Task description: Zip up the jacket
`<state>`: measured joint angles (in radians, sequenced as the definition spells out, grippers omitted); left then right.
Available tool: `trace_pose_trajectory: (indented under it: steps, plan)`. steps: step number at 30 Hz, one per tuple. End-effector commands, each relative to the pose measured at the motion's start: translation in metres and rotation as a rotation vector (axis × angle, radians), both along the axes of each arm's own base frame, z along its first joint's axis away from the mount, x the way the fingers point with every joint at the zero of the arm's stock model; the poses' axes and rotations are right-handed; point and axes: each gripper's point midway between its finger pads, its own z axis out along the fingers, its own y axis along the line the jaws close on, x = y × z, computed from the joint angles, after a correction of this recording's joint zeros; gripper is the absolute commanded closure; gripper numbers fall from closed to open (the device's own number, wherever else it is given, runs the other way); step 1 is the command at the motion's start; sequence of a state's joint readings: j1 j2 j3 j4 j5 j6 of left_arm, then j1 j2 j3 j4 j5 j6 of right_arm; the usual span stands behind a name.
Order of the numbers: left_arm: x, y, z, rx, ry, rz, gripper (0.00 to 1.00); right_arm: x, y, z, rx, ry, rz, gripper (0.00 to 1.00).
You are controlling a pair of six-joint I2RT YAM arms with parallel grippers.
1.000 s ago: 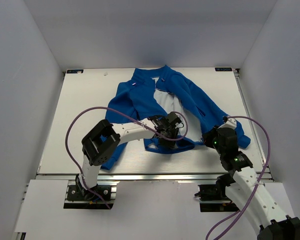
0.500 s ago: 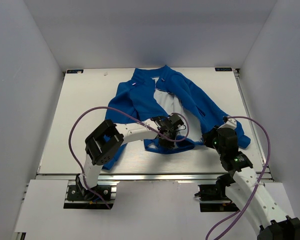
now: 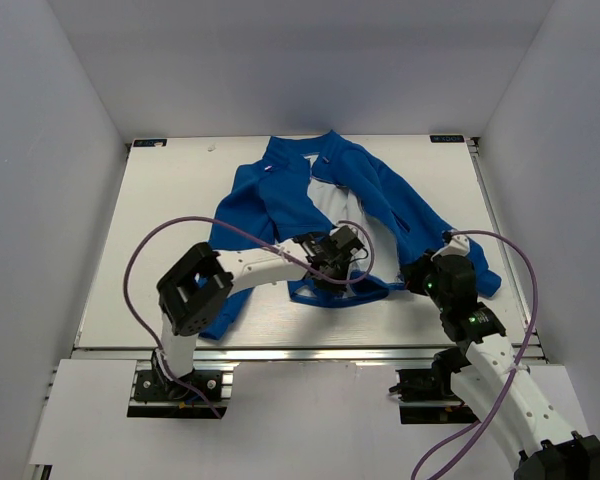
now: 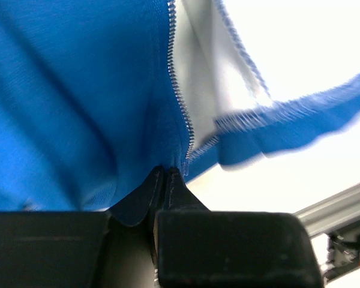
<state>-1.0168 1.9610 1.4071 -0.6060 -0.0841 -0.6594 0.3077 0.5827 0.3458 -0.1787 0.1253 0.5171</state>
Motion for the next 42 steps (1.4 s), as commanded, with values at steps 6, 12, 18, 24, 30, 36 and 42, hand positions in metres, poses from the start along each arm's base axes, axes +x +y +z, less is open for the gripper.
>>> trace_pose_trajectory:
  steps: [6, 12, 18, 24, 30, 36, 42]
  plan:
    - [0.031, 0.012, 0.124, -0.31, -0.302, 0.096, 1.0, 0.012, 0.048, 0.068, 0.079, -0.207, 0.275, 1.0]
    - [0.042, 0.035, 0.158, -0.44, -0.411, 0.132, 1.0, 0.017, 0.079, 0.113, 0.127, -0.35, 0.459, 1.0]
    - [0.052, 0.041, 0.205, -0.615, -0.541, 0.18, 1.0, 0.006, 0.108, 0.153, 0.173, -0.502, 0.661, 1.0]
    - [0.054, 0.033, 0.247, -0.736, -0.621, 0.15, 1.0, 0.003, 0.123, 0.167, 0.196, -0.541, 0.74, 1.0]
    - [0.052, 0.036, 0.266, -0.807, -0.649, 0.167, 1.0, 0.003, 0.134, 0.179, 0.203, -0.583, 0.759, 1.0]
    - [0.048, 0.036, 0.267, -0.828, -0.644, 0.164, 1.0, 0.009, 0.135, 0.187, 0.249, -0.603, 0.696, 1.0]
    - [0.046, 0.034, 0.266, -0.843, -0.635, 0.156, 1.0, 0.015, 0.137, 0.195, 0.283, -0.618, 0.667, 1.0]
